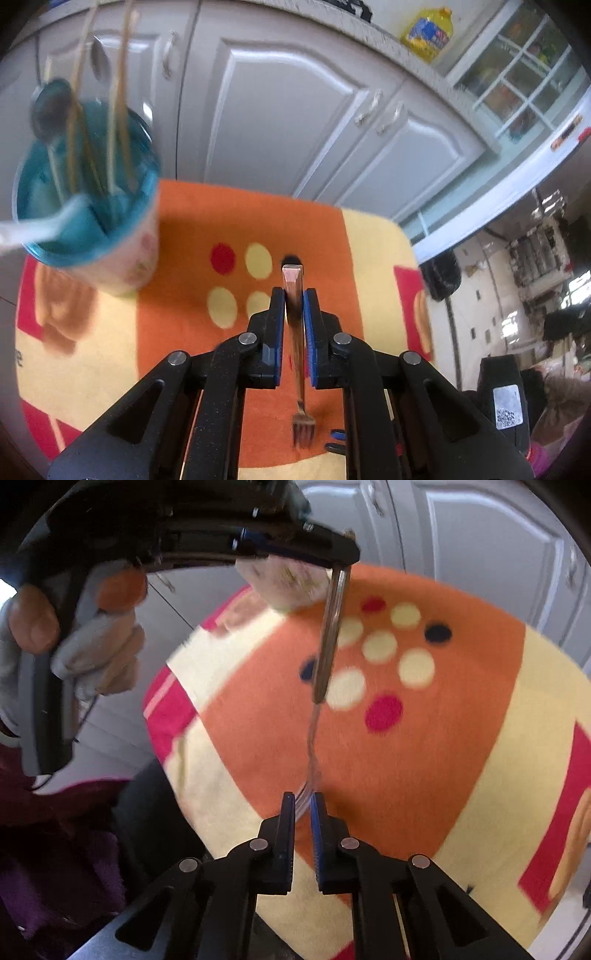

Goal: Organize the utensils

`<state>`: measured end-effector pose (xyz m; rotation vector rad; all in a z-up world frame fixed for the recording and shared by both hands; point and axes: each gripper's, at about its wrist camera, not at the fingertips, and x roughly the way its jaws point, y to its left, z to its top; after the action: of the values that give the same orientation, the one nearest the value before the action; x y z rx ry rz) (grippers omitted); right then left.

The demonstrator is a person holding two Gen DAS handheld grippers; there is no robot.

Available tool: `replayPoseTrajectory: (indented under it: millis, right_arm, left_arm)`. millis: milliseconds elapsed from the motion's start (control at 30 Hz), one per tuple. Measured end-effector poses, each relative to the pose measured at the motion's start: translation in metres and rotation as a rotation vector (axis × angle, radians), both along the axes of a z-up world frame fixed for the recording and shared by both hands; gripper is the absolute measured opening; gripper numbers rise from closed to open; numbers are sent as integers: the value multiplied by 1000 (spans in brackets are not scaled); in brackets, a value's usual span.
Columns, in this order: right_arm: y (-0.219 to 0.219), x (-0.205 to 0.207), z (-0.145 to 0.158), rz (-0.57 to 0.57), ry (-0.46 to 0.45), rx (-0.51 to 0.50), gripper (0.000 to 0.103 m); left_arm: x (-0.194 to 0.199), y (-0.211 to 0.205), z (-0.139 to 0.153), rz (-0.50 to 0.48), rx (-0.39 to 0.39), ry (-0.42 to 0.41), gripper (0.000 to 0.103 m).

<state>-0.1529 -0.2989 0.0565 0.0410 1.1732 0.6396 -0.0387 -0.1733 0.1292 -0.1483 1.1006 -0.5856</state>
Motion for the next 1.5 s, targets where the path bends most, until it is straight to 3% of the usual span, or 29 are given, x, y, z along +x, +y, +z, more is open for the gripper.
replayPoseTrajectory:
  millis: [233,267,300,367,433,500,567,667,967,1100,1267,1333,1400,1500]
  right_arm:
    - [8,27,24,-32,-91,27,9]
    - [11,29,23,-26,-92,22,17]
    - [14,31,21,-19,-94,3,34]
    - [18,35,15,-7,-84,-24,39]
    - [27,40,1,12,-63,-51,38]
    - [31,44,-15,1,-43,-65,20]
    - [32,48,-28,-30,-18,-58,9]
    - [28,47,-30,-50,0,-18,5]
    - [31,56,42,-5,-141,-9,5]
    - [40,76,75,-1,-216,5,5]
    - [41,85,100,-22,-292,61,5]
    - [41,82,105,-19,-330,44,10]
    - [37,82,104,-33,-325,77,31]
    - [30,90,95,-82,-293,98,37]
  left_arm:
    - [3,25,18,40,-6,-35,8]
    - [2,27,18,42,-5,-36,8]
    - [1,29,18,44,-4,-36,8]
    - [0,31,17,49,-5,-35,9]
    - [-1,31,17,51,-9,-35,8]
    - [-2,31,18,48,-9,-37,8]
    - [-3,30,19,44,-9,-37,8]
    - [-2,31,22,47,-18,-36,8]
    - [5,51,72,87,-36,-133,8]
    - [15,67,96,112,-116,-133,8]
    - [16,77,118,136,-80,-206,8]
    - [19,82,119,140,-74,-206,8]
    - [21,86,117,145,-79,-196,8]
    - [19,88,116,138,-81,-190,8]
